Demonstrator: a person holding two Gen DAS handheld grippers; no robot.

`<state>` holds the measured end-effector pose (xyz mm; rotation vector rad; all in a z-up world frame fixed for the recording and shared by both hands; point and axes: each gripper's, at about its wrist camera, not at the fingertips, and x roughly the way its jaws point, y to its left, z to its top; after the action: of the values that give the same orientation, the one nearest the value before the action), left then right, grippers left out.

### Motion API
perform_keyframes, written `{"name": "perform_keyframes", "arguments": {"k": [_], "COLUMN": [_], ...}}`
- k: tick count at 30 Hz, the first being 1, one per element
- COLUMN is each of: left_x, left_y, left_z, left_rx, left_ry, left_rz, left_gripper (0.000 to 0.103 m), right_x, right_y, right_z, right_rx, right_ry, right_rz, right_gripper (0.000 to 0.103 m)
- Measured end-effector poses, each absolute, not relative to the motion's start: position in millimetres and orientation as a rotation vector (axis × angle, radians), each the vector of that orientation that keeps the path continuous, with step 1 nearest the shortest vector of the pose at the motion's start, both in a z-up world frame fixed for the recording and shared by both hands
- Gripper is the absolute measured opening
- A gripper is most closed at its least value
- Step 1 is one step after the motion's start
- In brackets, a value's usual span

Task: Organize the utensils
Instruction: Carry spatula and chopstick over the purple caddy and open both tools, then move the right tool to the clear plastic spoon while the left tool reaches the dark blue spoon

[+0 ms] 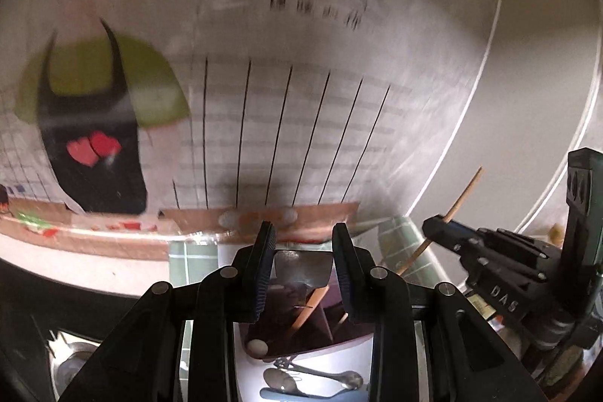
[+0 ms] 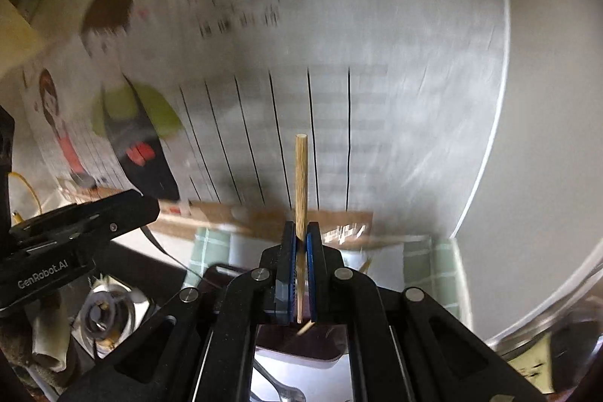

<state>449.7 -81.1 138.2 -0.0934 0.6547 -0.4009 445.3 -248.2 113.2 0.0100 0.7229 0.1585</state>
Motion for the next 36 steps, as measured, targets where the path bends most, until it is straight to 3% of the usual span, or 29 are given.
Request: {"name": "perform_keyframes", "arguments": {"k": [4, 7, 8, 10, 13, 14, 15, 18, 21, 26, 36], "left_x": [463, 469, 469, 466, 455, 449, 445, 423, 398, 357, 303], "left_y": [-86, -87, -87, -84, -76, -72, -70, -65, -62, -63, -59], "left_z": [111, 96, 94, 93, 98, 100, 101, 97, 80, 33, -48], "left_rx": [-0.099, -0.111, -0.114, -0.119, -0.128, -0.126, -0.123, -0.089, -0.059, -0.009, 0.005], "left_ry": [0.706, 0.752, 0.759, 0.761, 0.745, 0.742, 0.74, 0.737, 0.76, 0.842, 1.043], "left_rz": [-0.406, -0.413, -0.411, -0.407, -0.391, -0.385, -0.38, -0.365, -0.358, -0.353, -0.342], "left_gripper": [0.033, 0.04, 0.042, 0.043, 0.045, 0.05, 0.056, 0.057, 0.062, 0.068, 0.071], "right_x": [460, 466, 467, 464, 449, 443, 437, 411, 382, 341, 276], "right_y": [-248, -253, -253, -256, -265, -269, -273, -282, -287, -284, -294], "right_z": [77, 58, 53, 48, 57, 60, 65, 80, 87, 70, -9], "right_rx": [0.017, 0.028, 0.033, 0.031, 0.015, 0.015, 0.01, -0.049, -0.097, -0.178, -0.143], "right_ry": [0.807, 0.878, 0.898, 0.913, 0.871, 0.863, 0.851, 0.79, 0.755, 0.78, 0.985], "right_rz": [0.157, 0.159, 0.166, 0.157, 0.132, 0.133, 0.124, 0.064, 0.037, 0.024, 0.081], "right_gripper": [0.005, 0.008, 0.012, 0.037, 0.045, 0.047, 0.052, 0.074, 0.085, 0.096, 0.096]}}
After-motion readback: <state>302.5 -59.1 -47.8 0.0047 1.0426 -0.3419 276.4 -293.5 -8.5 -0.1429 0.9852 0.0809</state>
